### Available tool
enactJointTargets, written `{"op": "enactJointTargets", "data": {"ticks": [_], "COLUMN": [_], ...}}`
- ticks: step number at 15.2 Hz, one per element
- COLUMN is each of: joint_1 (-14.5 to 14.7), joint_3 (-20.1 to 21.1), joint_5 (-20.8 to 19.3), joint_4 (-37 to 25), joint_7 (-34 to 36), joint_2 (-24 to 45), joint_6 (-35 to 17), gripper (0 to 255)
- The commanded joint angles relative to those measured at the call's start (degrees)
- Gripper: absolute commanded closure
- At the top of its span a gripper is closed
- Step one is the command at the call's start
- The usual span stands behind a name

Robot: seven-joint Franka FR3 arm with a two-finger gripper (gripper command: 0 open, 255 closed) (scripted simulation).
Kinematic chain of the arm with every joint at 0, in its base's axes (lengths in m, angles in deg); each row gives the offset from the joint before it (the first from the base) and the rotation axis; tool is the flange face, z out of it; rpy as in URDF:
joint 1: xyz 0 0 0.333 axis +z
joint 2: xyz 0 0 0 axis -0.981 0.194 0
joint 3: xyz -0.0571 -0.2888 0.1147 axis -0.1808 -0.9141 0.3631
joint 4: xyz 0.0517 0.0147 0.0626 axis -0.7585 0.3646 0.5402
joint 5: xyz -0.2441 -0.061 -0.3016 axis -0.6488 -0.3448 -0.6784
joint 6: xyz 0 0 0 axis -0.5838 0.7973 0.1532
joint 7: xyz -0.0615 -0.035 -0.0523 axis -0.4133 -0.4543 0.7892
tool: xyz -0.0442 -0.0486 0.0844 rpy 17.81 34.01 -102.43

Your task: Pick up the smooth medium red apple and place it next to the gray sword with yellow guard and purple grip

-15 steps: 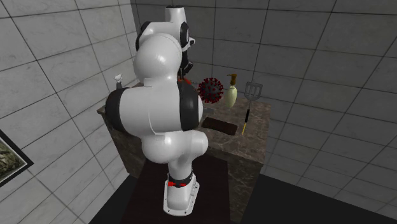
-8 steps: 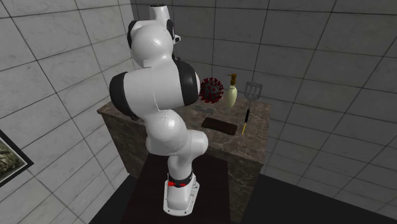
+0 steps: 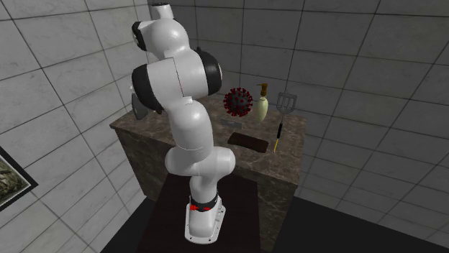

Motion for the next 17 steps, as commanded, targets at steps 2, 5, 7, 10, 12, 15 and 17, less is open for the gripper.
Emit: {"op": "enactJointTargets", "data": {"ticks": [2, 5, 7, 10, 12, 15, 17], "joint_1": [0.36, 1.05, 1.93, 4.23, 6.46, 11.29, 15.69], "joint_3": [3.00, 5.76, 7.37, 9.20, 10.00, 10.19, 9.69], "joint_5": [-1.96, -4.91, -7.36, -11.61, -14.71, -19.46, -22.74], "joint_4": [-5.82, -12.66, -17.78, -26.51, -33.25, -45.55, -56.45], "joint_7": [4.11, 8.24, 11.03, 15.04, 17.42, 20.11, 21.00], "joint_2": [5.89, 12.51, 17.26, 24.95, 30.50, 39.65, 46.87], "joint_6": [0.24, 1.15, 2.20, 4.56, 6.76, 11.22, 15.42], "gripper": [255, 255, 255, 255, 255, 255, 255]}}
